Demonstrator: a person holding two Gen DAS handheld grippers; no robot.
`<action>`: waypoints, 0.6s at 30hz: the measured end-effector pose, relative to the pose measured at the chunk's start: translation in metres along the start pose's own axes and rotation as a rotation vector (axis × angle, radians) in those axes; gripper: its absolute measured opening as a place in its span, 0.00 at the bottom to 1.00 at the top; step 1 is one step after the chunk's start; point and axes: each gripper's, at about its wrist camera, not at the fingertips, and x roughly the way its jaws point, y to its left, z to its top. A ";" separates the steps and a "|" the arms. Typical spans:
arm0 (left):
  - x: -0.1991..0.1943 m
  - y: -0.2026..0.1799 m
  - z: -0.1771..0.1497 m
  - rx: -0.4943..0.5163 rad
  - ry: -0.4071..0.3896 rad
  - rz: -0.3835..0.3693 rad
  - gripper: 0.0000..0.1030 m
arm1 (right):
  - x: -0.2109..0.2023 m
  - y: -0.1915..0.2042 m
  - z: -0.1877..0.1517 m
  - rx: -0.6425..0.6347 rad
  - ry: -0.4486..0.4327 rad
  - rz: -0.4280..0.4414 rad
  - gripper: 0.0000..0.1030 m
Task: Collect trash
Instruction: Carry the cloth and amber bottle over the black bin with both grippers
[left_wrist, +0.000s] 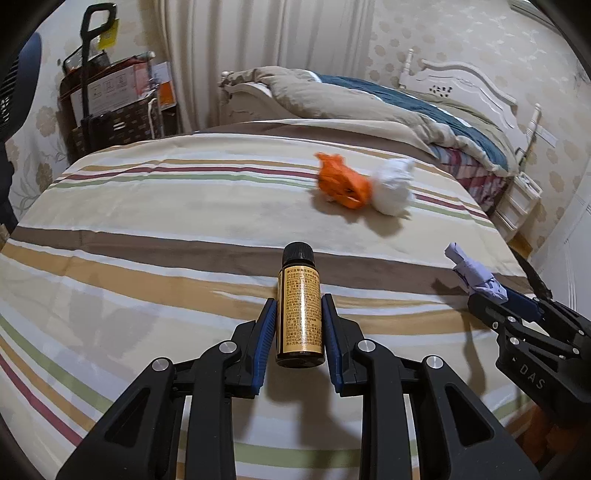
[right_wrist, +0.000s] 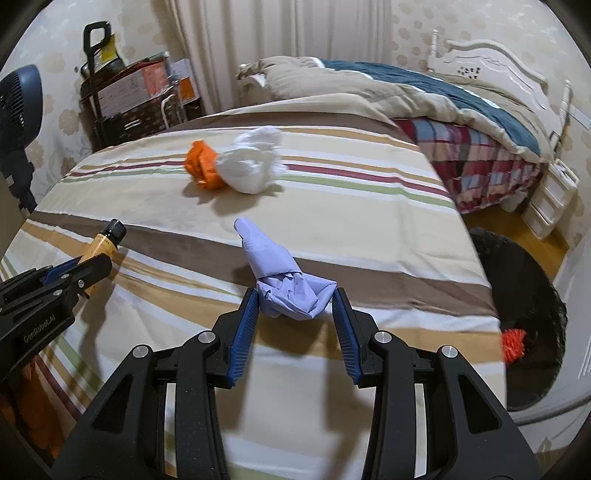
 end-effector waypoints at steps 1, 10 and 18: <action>-0.001 -0.006 -0.001 0.007 -0.001 -0.007 0.27 | -0.001 -0.003 -0.001 0.004 -0.001 -0.003 0.39; -0.008 -0.055 -0.006 0.066 -0.022 -0.059 0.27 | -0.018 -0.041 -0.014 0.065 -0.029 -0.046 0.39; -0.009 -0.097 -0.003 0.120 -0.036 -0.112 0.27 | -0.029 -0.083 -0.023 0.139 -0.050 -0.097 0.39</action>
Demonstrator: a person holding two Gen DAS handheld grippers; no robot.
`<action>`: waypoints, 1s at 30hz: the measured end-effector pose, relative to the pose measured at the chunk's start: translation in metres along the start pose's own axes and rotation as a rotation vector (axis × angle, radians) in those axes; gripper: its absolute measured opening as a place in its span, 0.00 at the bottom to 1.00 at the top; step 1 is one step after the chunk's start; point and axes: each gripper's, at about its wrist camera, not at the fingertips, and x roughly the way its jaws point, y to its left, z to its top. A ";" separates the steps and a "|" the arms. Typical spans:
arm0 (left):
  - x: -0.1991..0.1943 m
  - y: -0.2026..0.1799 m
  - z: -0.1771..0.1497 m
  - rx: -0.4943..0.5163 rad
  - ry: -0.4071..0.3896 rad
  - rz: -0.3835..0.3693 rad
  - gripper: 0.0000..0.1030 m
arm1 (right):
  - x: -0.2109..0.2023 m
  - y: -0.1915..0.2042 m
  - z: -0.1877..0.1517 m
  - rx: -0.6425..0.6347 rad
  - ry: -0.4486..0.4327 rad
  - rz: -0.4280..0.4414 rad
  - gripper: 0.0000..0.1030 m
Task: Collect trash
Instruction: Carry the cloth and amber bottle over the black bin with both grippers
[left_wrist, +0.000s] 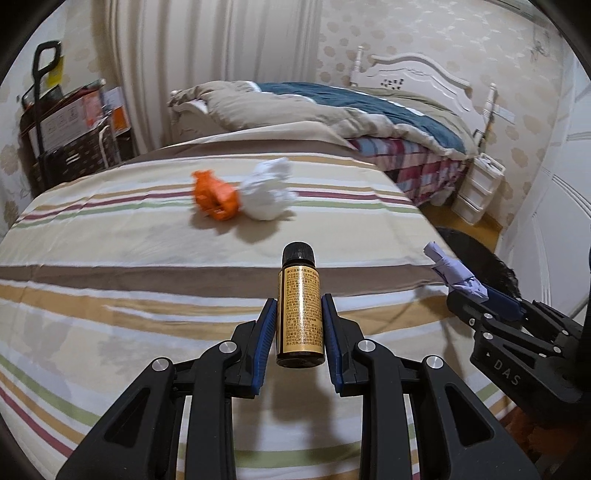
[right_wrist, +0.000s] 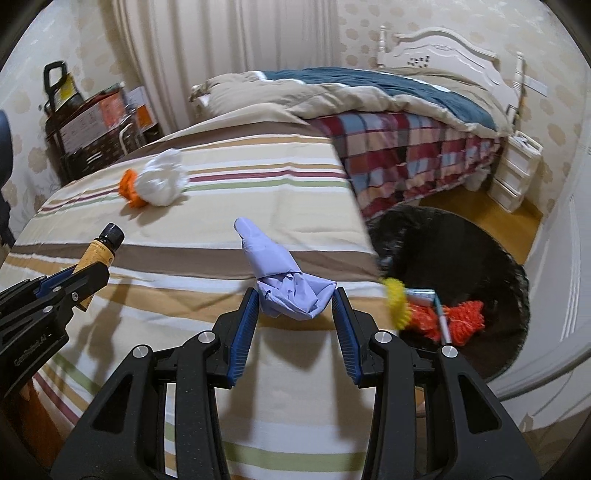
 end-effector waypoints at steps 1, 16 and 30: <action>0.001 -0.007 0.001 0.012 -0.003 -0.010 0.27 | -0.001 -0.005 0.000 0.008 -0.003 -0.007 0.39; 0.023 -0.091 0.015 0.153 -0.015 -0.115 0.27 | -0.007 -0.093 0.001 0.146 -0.035 -0.170 0.39; 0.048 -0.157 0.038 0.230 -0.029 -0.184 0.27 | -0.006 -0.148 0.010 0.218 -0.052 -0.249 0.39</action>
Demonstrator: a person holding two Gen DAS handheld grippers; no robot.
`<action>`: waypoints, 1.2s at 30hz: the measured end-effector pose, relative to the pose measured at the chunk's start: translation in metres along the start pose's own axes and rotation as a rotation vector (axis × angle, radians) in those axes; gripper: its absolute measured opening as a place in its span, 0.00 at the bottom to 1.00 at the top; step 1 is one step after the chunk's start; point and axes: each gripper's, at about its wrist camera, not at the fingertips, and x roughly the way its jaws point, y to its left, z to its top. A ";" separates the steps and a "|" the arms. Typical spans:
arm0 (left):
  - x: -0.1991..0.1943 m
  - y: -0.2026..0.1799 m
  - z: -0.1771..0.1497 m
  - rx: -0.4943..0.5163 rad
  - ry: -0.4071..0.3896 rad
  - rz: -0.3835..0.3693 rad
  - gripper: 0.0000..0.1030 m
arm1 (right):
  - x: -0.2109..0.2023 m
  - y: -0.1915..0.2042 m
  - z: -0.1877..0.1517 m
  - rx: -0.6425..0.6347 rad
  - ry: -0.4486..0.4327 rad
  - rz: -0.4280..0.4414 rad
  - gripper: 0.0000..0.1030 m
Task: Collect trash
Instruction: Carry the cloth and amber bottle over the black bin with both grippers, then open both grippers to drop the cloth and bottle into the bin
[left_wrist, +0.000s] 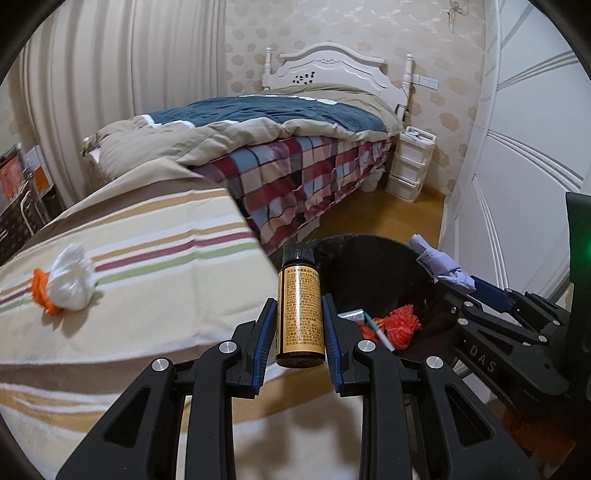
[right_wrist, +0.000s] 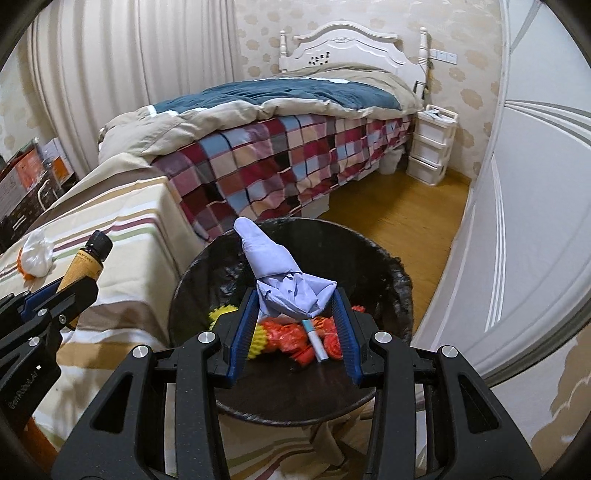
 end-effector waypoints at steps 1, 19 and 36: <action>0.004 -0.003 0.003 0.004 0.000 -0.001 0.27 | 0.001 -0.002 0.001 0.003 0.000 -0.002 0.39; 0.056 -0.040 0.024 0.059 0.041 0.019 0.27 | 0.043 -0.034 0.009 0.061 0.043 -0.033 0.39; 0.060 -0.036 0.025 0.032 0.056 0.042 0.62 | 0.047 -0.039 0.006 0.084 0.046 -0.067 0.56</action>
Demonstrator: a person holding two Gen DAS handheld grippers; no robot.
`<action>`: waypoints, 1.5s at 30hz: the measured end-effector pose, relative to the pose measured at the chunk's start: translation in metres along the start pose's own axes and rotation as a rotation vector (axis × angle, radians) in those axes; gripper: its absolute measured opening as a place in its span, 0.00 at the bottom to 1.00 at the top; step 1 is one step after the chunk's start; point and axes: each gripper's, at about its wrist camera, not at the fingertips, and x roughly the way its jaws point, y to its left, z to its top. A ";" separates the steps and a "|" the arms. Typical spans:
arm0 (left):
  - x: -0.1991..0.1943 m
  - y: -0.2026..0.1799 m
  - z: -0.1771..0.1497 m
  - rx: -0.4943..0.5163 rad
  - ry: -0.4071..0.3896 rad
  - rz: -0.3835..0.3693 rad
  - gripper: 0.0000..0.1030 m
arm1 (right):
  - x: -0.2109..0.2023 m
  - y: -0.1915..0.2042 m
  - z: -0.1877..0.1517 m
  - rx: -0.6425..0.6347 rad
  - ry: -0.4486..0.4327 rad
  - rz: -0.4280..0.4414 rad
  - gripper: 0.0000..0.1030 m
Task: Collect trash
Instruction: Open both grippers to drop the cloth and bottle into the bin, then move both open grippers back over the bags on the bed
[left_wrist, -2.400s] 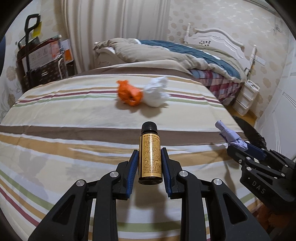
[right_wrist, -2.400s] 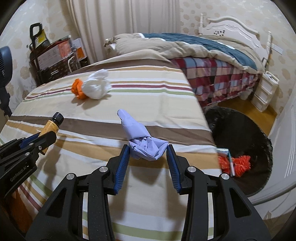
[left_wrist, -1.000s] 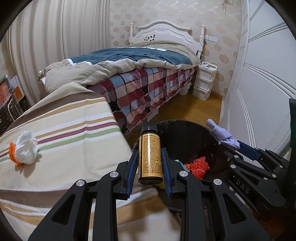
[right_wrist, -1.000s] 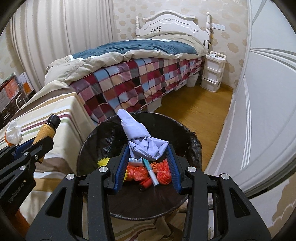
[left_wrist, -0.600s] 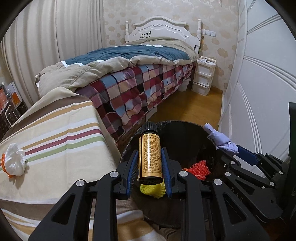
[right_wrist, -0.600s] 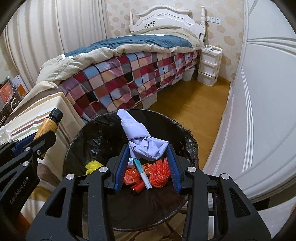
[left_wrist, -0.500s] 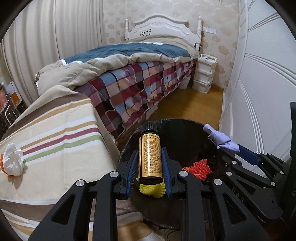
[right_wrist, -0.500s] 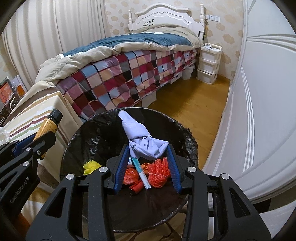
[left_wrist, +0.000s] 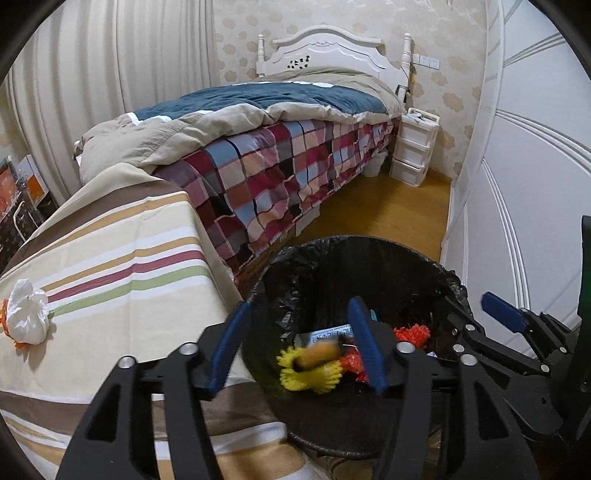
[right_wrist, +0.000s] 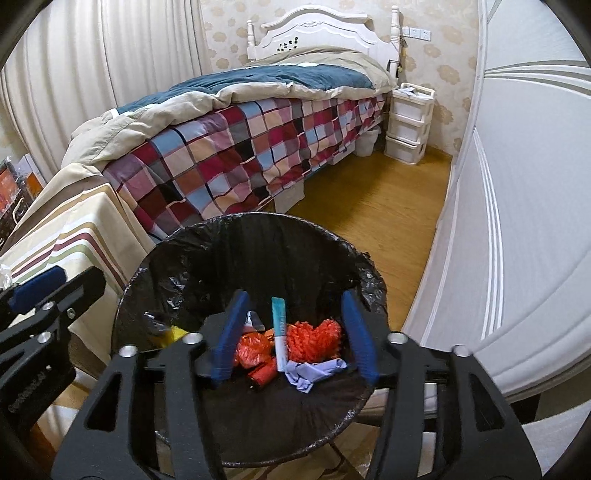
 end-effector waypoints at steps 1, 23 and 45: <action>-0.001 0.001 -0.001 -0.002 -0.003 0.004 0.65 | -0.001 0.000 0.000 0.000 0.000 -0.003 0.57; -0.053 0.108 -0.037 -0.148 -0.027 0.192 0.79 | -0.025 0.081 -0.007 -0.092 0.020 0.096 0.87; -0.099 0.269 -0.101 -0.378 0.047 0.420 0.80 | -0.048 0.269 -0.038 -0.405 0.068 0.302 0.88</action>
